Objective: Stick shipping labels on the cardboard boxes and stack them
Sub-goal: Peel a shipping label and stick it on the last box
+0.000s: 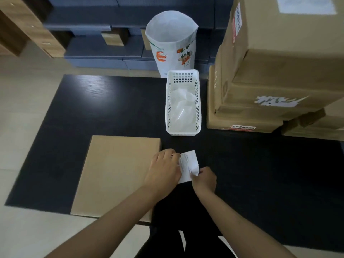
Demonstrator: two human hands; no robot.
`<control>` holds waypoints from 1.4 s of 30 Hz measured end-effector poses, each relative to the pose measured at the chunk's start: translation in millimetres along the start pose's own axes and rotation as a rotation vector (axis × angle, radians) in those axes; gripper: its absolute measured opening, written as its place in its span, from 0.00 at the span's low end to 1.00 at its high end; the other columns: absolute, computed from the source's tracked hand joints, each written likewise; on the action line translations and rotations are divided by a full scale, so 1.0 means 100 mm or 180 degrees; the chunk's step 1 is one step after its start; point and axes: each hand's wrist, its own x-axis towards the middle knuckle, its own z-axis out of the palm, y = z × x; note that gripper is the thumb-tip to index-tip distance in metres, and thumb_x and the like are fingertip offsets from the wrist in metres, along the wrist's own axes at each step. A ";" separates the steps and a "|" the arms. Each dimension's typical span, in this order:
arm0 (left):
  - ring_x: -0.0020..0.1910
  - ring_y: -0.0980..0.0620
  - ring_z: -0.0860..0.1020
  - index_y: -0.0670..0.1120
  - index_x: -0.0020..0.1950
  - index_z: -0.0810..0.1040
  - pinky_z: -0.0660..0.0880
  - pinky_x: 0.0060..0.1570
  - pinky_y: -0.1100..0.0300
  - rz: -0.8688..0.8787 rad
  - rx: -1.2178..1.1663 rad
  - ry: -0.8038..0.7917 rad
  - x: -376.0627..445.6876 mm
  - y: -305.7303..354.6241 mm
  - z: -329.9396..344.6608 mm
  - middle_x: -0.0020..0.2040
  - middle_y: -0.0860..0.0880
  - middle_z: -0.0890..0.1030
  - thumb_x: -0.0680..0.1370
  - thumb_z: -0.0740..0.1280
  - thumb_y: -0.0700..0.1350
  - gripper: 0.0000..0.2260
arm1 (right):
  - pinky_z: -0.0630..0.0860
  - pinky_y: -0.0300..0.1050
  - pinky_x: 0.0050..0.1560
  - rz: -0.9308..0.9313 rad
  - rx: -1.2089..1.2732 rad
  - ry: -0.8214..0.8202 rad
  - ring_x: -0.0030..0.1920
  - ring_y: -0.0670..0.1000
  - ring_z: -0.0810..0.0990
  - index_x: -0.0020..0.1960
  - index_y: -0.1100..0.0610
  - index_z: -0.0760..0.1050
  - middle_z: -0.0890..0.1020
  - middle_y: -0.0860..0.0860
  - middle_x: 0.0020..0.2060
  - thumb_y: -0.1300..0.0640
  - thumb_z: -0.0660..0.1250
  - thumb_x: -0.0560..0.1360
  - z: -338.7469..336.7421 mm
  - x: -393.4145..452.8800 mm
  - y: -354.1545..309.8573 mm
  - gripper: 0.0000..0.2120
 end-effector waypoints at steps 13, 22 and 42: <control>0.59 0.53 0.72 0.48 0.64 0.72 0.71 0.60 0.57 0.0134 -0.0722 0.0595 -0.30 0.21 -0.47 0.61 0.51 0.76 0.73 0.67 0.43 0.19 | 0.81 0.44 0.48 -0.1407 0.1420 -0.0726 0.45 0.47 0.84 0.49 0.51 0.75 0.83 0.47 0.46 0.58 0.69 0.76 -0.75 -0.77 -0.36 0.04; 0.59 0.56 0.74 0.46 0.64 0.76 0.73 0.56 0.63 -0.0033 -0.1151 0.0809 -0.66 -0.50 -0.84 0.62 0.52 0.77 0.74 0.69 0.41 0.18 | 0.79 0.44 0.54 -0.1594 0.2070 -0.1908 0.48 0.48 0.84 0.57 0.62 0.72 0.86 0.53 0.45 0.59 0.70 0.74 -0.32 -1.54 -0.89 0.14; 0.54 0.50 0.81 0.46 0.58 0.82 0.78 0.52 0.56 0.0832 -0.0678 0.1248 -1.08 -2.02 -1.17 0.57 0.48 0.82 0.73 0.58 0.42 0.18 | 0.80 0.45 0.52 -0.1092 0.3015 -0.1514 0.50 0.56 0.84 0.50 0.65 0.81 0.85 0.61 0.46 0.61 0.63 0.78 0.79 -2.57 -1.36 0.10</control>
